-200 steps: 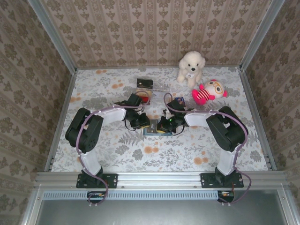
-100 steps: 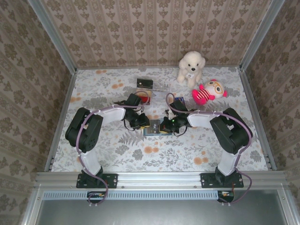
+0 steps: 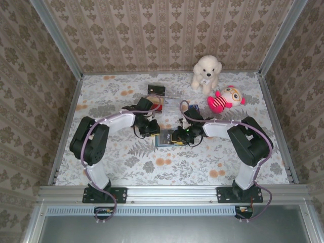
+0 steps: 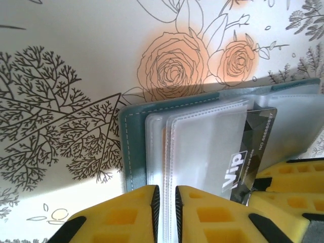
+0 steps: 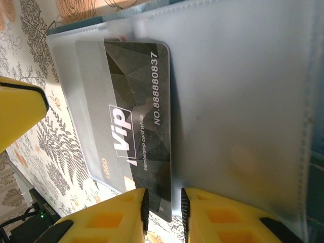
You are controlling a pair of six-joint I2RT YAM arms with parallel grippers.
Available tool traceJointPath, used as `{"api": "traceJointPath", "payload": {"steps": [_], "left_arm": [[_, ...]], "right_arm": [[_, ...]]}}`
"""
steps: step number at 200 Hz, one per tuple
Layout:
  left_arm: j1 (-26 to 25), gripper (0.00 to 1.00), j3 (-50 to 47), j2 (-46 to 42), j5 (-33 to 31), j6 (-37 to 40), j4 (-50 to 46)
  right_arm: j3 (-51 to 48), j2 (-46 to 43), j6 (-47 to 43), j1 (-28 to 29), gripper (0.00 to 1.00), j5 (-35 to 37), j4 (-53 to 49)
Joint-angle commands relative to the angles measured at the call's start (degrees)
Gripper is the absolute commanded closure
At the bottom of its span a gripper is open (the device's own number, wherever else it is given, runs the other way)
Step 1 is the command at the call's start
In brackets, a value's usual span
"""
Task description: Take the credit cards out of the card holder
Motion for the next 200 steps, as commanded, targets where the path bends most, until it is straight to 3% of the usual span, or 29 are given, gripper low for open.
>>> {"api": "traceJointPath", "payload": {"steps": [1,31,69,152,200], "left_arm": [[-0.49,0.83,1.07,-2.54,0.39,0.95,-0.66],[-1.49,0.85,0.71,-1.02,4.35,-0.28,3.29],[-2.53,0.86,1.23,2.96,4.72,-0.3,2.57],[-2.53,0.87,-3.22,6.47,-0.9,1.19,-2.02],[-2.54,0.88,-5.11,7.43,-0.68,1.02,-1.11]], "right_arm": [[-0.45,-1.76,1.01,-0.77,0.73,0.9,1.77],[-0.11,-1.52,1.56,-1.18,0.73,0.81,2.64],[0.06,-0.23,1.76,-1.3,0.73,1.19,2.74],[1.15,3.14,-0.85,-1.26,0.74,-0.22,2.65],[0.38,3.06,0.36,-1.34,0.84,-1.82,6.96]]}}
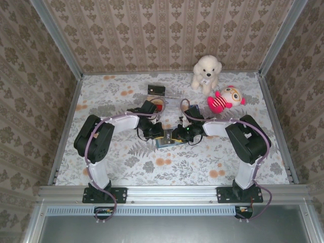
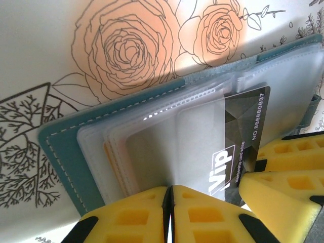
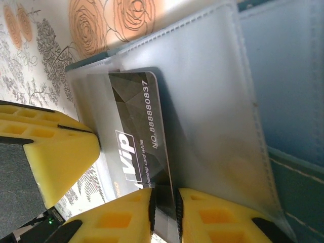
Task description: Take the credit cards out of the card holder
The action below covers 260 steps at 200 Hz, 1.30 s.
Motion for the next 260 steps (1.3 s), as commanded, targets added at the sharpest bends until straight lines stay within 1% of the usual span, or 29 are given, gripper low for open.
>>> {"api": "traceJointPath", "payload": {"steps": [1,18,42,67,86,106,127,146,172,180,182,186,191,199,212,219,241,260], "left_arm": [[-0.24,0.88,-3.77,3.91,-4.18,1.04,-5.31],[-0.15,0.88,-3.53,3.66,-4.38,1.45,-5.52],[0.19,0.87,-3.71,2.71,-4.56,2.33,-5.41],[0.86,0.85,-4.68,1.29,-3.8,2.71,-3.62],[1.25,0.83,-5.27,0.01,-1.68,2.29,-0.74],[1.51,0.79,-4.91,-1.58,0.71,2.42,1.54],[2.21,0.7,-3.73,-4.35,1.81,4.95,2.83],[4.08,0.62,-3.63,-7.6,2.24,6.56,4.5],[7.82,0.51,-5.0,-11.68,6.09,6.3,8.28],[8.28,0.47,-5.38,-12.78,7.68,5.67,9.62],[9.58,0.47,-5.54,-13.07,8.06,5.45,10.08],[10.37,0.44,-5.87,-13.6,9.25,4.95,11.23],[10.99,0.41,-6.3,-14.12,10.33,4.32,12.61],[11.9,0.36,-7.08,-15.15,13.75,3.14,15.01],[12.97,0.26,-8.49,-16.67,17.08,1.1,19.12],[13.33,0.22,-8.89,-17.37,18.56,0.55,20.92],[14.55,0.15,-8.95,-18.71,21.9,-1.63,24.79],[15.2,0.14,-7.2,-17.75,26.36,-4.64,28.51]], "right_arm": [[0.06,0.74,0.02,-0.27,0.84,0.04,2.49],[-1.58,-1.22,-0.24,-0.75,0.93,1.58,3.8],[-5.17,-5.02,-0.48,-2.41,0.99,2.33,6.57],[-7.39,-8.08,-3.04,-3.77,1.0,1.76,7.31],[-8.02,-9.73,-5.41,-4.49,1.0,0.18,7.52],[-8.73,-11.51,-7.01,-5.18,1.0,-1.91,8.93],[-8.9,-13.53,-8.2,-5.78,1.0,-4.56,9.94],[-9.1,-15.03,-8.97,-6.13,1.0,-6.94,11.21],[-8.87,-16.34,-8.63,-7.08,1.0,-8.52,12.39],[-8.75,-16.49,-7.75,-7.32,1.0,-9.29,13.22],[-8.74,-16.57,-7.57,-7.44,1.0,-9.64,13.48],[-8.79,-16.67,-7.18,-7.58,1.0,-10.18,14.19],[-8.68,-16.81,-6.44,-7.72,1.0,-10.82,14.97],[-8.41,-16.86,-5.44,-7.89,1.0,-11.85,16.27],[-7.83,-16.85,-3.14,-8.2,1.0,-13.61,18.94],[-7.48,-16.81,-1.53,-8.29,1.0,-14.46,20.69],[-6.35,-16.78,4.38,-8.24,1.0,-16.29,27.35],[-5.49,-16.26,9.99,-8.22,1.0,-18.09,34.45]]}}
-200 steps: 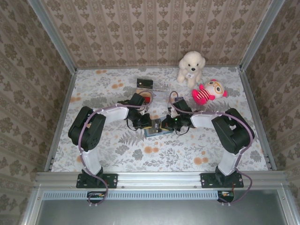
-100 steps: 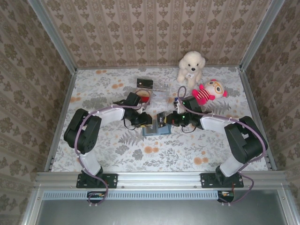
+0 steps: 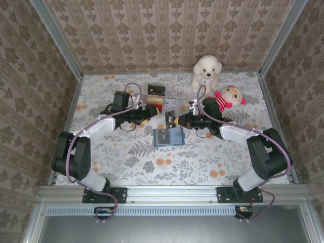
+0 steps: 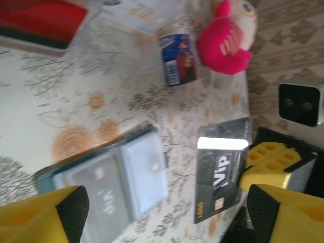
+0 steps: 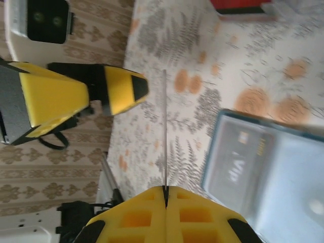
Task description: Take the credit cards out of the card holder
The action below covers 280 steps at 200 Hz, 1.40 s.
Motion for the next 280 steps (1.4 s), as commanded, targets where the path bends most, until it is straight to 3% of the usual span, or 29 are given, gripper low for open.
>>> {"api": "traceJointPath", "payload": {"steps": [1,58,93,126,142,158,165,186,206,231,280], "left_arm": [[0.99,0.14,1.49,-0.26,8.69,-4.31,7.88],[2.36,0.3,3.45,-1.19,12.9,-14.72,15.0],[3.24,0.45,3.61,-2.53,14.58,-17.53,19.75],[3.99,0.65,3.06,-2.42,15.12,-21.32,26.23],[3.73,0.83,3.25,-2.28,16.16,-21.78,28.15],[3.56,0.94,3.58,-2.7,15.73,-21.7,28.35],[3.42,0.99,3.94,-2.92,15.53,-21.52,28.37],[2.86,1.0,5.26,-3.34,12.93,-21.25,27.62],[2.12,1.0,6.48,-2.92,9.63,-21.9,27.35],[1.79,1.0,7.36,-1.94,6.13,-24.78,29.04],[2.09,1.0,6.47,0.59,3.46,-30.88,33.74]], "right_arm": [[2.84,-0.82,8.79,-0.15,1.0,-4.78,12.1],[8.93,5.94,19.76,1.64,1.0,-8.81,27.35],[10.46,7.99,21.79,3.06,1.0,-8.61,28.9],[12.19,8.91,23.61,3.01,1.0,-10.68,29.38],[13.04,9.16,23.93,2.98,1.0,-10.97,29.04],[13.64,8.95,24.44,2.91,1.0,-10.37,27.91],[13.74,8.65,24.47,2.86,0.93,-9.46,27.1],[13.74,7.77,24.57,3.54,0.61,-4.91,23.01],[12.97,7.22,26.92,5.07,0.5,0.13,25.1],[11.25,6.45,29.91,6.9,0.51,7.23,29.19],[9.75,7.71,34.76,8.08,0.65,14.52,38.6]]}}
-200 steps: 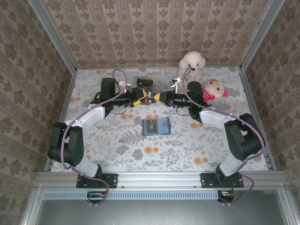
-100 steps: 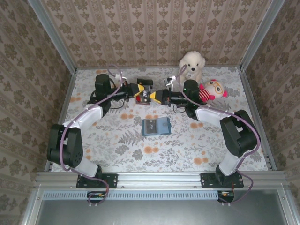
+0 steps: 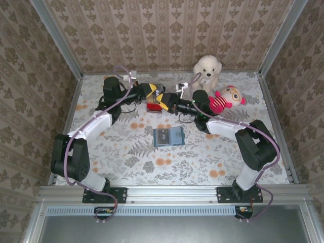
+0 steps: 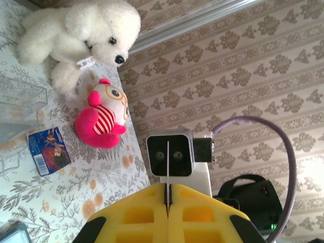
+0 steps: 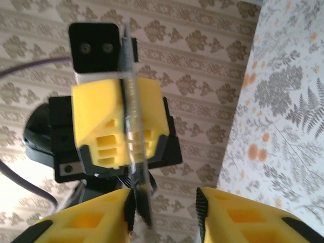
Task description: Take the credit cards out of the card holder
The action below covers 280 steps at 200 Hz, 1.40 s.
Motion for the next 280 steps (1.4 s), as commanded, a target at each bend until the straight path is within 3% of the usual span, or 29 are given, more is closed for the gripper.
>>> {"api": "traceJointPath", "payload": {"steps": [1,61,111,138,163,183,208,236,280], "left_arm": [[0.2,1.0,0.96,1.42,-2.24,-3.95,4.38],[1.37,1.0,-1.16,1.76,-5.14,-6.81,6.37],[2.87,1.0,-1.38,1.91,-3.03,-6.84,5.51],[4.88,0.76,-0.96,0.91,-2.12,-2.61,-1.49],[6.56,0.44,0.53,-0.72,-1.71,5.42,-14.15],[7.45,0.19,2.46,-1.63,-2.74,13.83,-26.61],[8.38,0.01,5.16,-1.79,-8.86,24.83,-41.33],[9.15,0.0,4.92,-1.46,-10.0,28.27,-44.18],[11.53,0.0,6.79,-1.74,-16.09,32.52,-51.62]], "right_arm": [[-1.07,-0.81,3.34,0.1,0.65,6.22,7.91],[0.19,0.77,1.57,0.13,0.86,8.8,7.18],[1.47,1.31,-4.08,0.16,1.0,10.48,4.2],[4.26,1.8,-9.79,0.08,1.0,10.88,-2.12],[6.04,1.9,-17.02,0.08,1.0,11.77,-7.16],[10.58,2.09,-25.77,0.09,1.0,10.08,-18.85],[16.01,1.98,-41.85,0.09,1.0,11.34,-34.8],[21.53,4.16,-59.34,-0.41,1.0,11.03,-46.0],[29.02,10.59,-75.09,-3.58,1.0,8.66,-53.08]]}}
